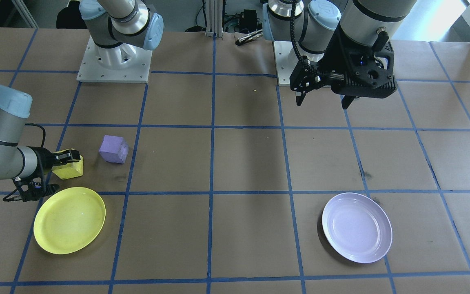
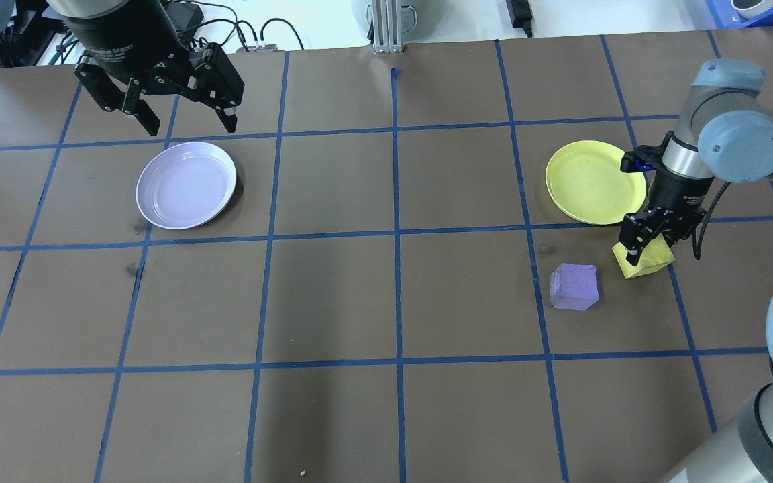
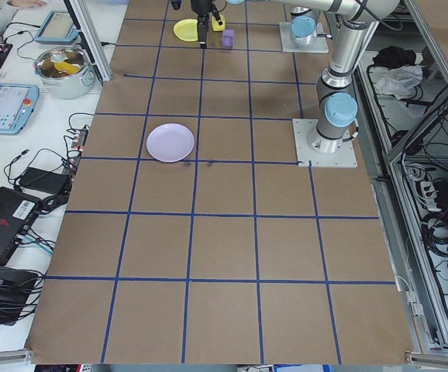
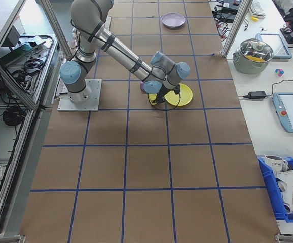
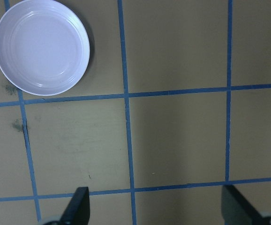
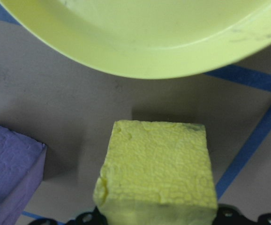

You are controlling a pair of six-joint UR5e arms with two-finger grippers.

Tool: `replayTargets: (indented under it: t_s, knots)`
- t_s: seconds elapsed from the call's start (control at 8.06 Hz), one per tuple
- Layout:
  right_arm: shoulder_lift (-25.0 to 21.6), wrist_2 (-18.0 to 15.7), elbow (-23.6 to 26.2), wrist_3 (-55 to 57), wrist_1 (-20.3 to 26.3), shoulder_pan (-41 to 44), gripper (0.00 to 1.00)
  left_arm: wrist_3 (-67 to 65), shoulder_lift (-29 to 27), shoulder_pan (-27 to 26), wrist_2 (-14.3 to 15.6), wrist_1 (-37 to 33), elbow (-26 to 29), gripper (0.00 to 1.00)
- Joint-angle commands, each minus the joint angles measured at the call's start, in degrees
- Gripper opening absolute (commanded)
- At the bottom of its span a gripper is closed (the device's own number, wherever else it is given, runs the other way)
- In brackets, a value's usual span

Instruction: Sort blocks by color into plates

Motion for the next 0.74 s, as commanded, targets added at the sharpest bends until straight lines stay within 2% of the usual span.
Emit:
replayTargets:
  t_s: [0.0,0.12,0.25,0.37,0.62]
  knots:
    - [-4.4,3.0,-4.2,0.0,1.0,1.1,0.0,-0.5,-0.4,0.2,-0.8,-0.3,0.0,1.0]
    - [-5.1,4.3,-6.9,1.0,2.6,3.0,0.0,-0.5,-0.4,1.0,-0.8,-0.8,0.0,1.0]
    - [-4.9,5.5,-8.8,3.3,1.8,4.7,0.0,0.4,-0.6,1.7,0.0,-0.5,0.0,1.0]
    - [-3.5,7.1,-9.3,6.3,-1.5,6.0,0.0,0.4,-0.6,1.8,0.0,-0.5,-0.3,1.0]
    - [1.1,7.3,-9.5,6.8,-11.0,6.7,0.0,0.4,-0.6,1.8,0.2,0.0,-0.6,1.0]
